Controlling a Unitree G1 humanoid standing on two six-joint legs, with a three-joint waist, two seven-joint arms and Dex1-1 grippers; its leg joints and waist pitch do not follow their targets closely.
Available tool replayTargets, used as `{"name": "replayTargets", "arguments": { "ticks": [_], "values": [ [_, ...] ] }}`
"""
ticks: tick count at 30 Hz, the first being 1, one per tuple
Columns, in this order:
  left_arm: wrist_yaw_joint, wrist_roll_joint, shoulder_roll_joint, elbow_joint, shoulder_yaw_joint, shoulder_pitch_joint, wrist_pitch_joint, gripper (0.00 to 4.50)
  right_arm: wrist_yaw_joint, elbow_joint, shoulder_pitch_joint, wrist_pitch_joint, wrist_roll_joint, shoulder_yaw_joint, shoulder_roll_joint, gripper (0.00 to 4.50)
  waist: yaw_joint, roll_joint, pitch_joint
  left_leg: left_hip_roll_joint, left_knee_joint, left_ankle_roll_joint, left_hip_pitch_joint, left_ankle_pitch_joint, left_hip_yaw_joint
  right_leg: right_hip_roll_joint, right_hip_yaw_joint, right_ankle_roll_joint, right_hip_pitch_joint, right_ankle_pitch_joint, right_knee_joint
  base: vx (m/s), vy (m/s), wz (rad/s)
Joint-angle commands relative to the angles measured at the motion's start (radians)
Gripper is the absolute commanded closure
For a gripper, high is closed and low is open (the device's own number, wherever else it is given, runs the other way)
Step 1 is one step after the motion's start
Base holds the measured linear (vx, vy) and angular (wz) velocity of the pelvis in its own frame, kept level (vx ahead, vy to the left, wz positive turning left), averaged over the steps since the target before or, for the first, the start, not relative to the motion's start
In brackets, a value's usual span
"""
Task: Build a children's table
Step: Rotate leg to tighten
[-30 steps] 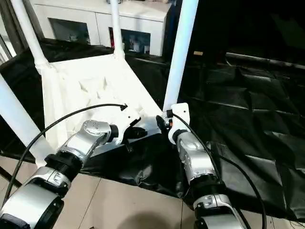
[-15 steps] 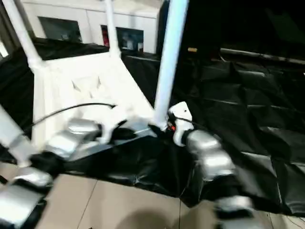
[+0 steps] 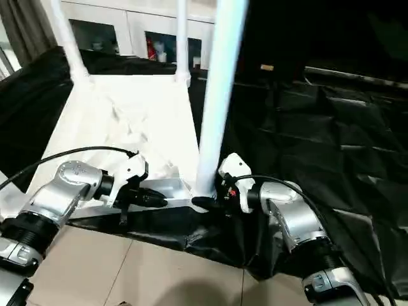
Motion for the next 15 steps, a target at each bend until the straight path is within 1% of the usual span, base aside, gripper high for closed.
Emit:
{"name": "replayTargets", "arguments": {
  "ticks": [1, 3, 4, 8, 11, 12, 13, 14, 15],
  "values": [
    [-0.039, -0.015, -0.011, -0.032, -0.024, 0.01, 0.011, 4.5, 0.02, -0.016, -0.008, 0.009, 0.013, 0.009, -0.003, 1.6, -0.002, -0.002, -0.061, 0.023, -0.066, 0.045, 0.001, -0.141, 0.002, -0.074, 0.05, -0.207, 0.059, -0.159, -0.065, 0.0, 0.0, 0.0],
    [-0.037, -0.014, -0.009, -0.03, -0.024, 0.01, 0.012, 4.5, 0.026, -0.013, -0.006, 0.008, 0.014, 0.011, -0.004, 1.67, -0.003, -0.001, -0.061, 0.023, -0.065, 0.048, 0.001, -0.133, 0.002, -0.073, 0.049, -0.211, 0.058, -0.145, -0.064, 0.0, 0.0, 0.0],
    [-0.035, -0.013, -0.008, -0.031, -0.023, 0.011, 0.012, 4.5, 0.029, -0.01, -0.005, 0.006, 0.014, 0.011, -0.005, 1.72, -0.002, -0.004, -0.06, 0.022, -0.065, 0.05, 0.001, -0.133, 0.003, -0.073, 0.049, -0.212, 0.058, -0.145, -0.065, 0.0, 0.0, 0.0],
    [-0.029, -0.013, -0.007, -0.035, -0.021, 0.015, 0.014, 4.5, 0.03, 0.003, -0.005, -0.002, 0.012, 0.011, -0.002, 1.77, -0.001, -0.003, -0.06, 0.022, -0.065, 0.048, 0.001, -0.14, 0.002, -0.074, 0.049, -0.207, 0.059, -0.161, -0.066, 0.0, 0.0, 0.0],
    [0.018, -0.006, -0.026, -0.023, -0.012, 0.015, 0.013, 4.5, -0.035, 0.033, -0.006, -0.011, 0.006, -0.015, 0.03, 1.78, -0.001, -0.004, -0.06, 0.022, -0.066, 0.046, 0.0, -0.14, 0.002, -0.074, 0.048, -0.207, 0.058, -0.166, -0.067, 0.0, 0.0, 0.0],
    [0.019, -0.006, -0.026, -0.023, -0.012, 0.015, 0.013, 4.5, -0.036, 0.033, -0.006, -0.011, 0.006, -0.016, 0.031, 1.78, -0.001, -0.004, -0.06, 0.022, -0.066, 0.044, 0.0, -0.142, 0.002, -0.075, 0.049, -0.206, 0.057, -0.169, -0.067, 0.0, 0.0, 0.0],
    [0.113, 0.015, -0.07, 0.02, -0.001, -0.001, 0.001, 4.5, -0.177, 0.087, -0.014, -0.04, -0.013, -0.055, 0.085, 1.78, -0.003, -0.002, -0.058, 0.022, -0.068, 0.038, 0.0, -0.157, 0.001, -0.074, 0.048, -0.201, 0.057, -0.195, -0.069, 0.0, 0.0, 0.0],
    [0.177, 0.029, -0.101, 0.051, 0.005, -0.014, -0.004, 4.5, -0.263, 0.115, -0.018, -0.063, -0.022, -0.078, 0.119, 1.78, -0.008, 0.002, -0.052, 0.021, -0.07, 0.024, 0.004, -0.189, 0.003, -0.073, 0.048, -0.192, 0.047, -0.249, -0.081, 0.0, 0.0, 0.0],
    [0.224, 0.041, -0.125, 0.077, 0.007, -0.027, -0.008, 4.5, -0.329, 0.129, -0.019, -0.068, -0.024, -0.097, 0.147, 1.78, -0.009, 0.001, -0.051, 0.02, -0.069, 0.015, 0.006, -0.21, 0.003, -0.076, 0.047, -0.184, 0.047, -0.294, -0.087, 0.0, 0.0, 0.0]
  ]
}}
